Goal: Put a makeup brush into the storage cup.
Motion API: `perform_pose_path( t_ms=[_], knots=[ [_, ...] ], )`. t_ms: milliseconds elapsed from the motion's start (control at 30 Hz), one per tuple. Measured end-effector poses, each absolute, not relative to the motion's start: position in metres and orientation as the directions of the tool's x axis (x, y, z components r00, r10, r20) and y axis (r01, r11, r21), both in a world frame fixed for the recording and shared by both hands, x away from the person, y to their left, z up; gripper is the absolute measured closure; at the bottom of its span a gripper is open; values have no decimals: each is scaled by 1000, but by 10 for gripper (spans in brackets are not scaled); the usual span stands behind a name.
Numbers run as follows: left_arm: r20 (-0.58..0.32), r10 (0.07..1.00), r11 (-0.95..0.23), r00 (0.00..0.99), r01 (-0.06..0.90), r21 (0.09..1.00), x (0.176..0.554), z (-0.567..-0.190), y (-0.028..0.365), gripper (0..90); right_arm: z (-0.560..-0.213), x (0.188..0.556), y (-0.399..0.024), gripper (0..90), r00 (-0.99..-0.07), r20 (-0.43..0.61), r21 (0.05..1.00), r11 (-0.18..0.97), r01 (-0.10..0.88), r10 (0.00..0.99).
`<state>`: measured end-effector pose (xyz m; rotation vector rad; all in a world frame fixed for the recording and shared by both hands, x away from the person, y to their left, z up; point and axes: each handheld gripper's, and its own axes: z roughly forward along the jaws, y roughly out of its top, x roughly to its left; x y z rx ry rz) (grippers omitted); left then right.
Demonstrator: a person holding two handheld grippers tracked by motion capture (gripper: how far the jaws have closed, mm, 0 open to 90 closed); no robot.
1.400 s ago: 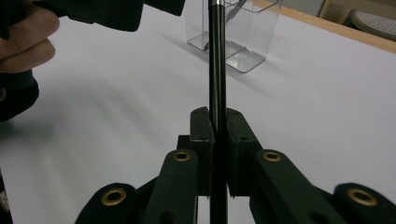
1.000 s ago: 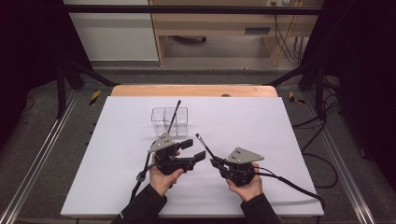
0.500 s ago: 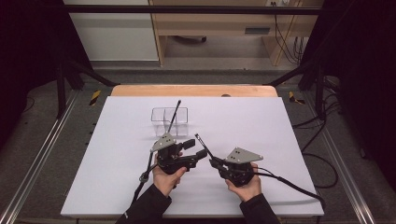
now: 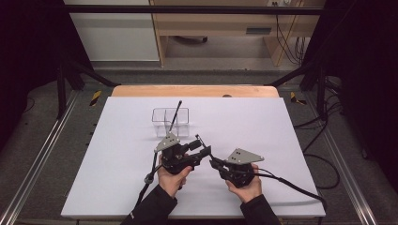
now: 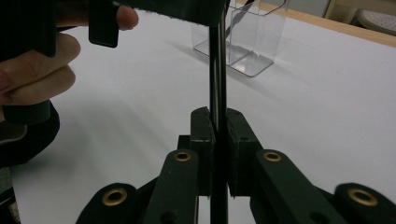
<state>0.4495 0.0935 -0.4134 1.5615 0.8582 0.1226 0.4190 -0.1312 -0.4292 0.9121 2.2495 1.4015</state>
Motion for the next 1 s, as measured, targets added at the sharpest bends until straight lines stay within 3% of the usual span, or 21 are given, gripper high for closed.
perform_pose_path(
  t_ms=[767, 1000],
  knots=[
    [-437, 595, 125, 674, 459, 879, 445, -413, 89, 732, -430, 418, -130, 837, -744, 61, 892, 298, 340, 665],
    [-450, 586, 142, 674, 461, 876, 444, -413, 90, 756, -431, 418, -129, 836, -751, 65, 893, 297, 337, 657]
  ],
)
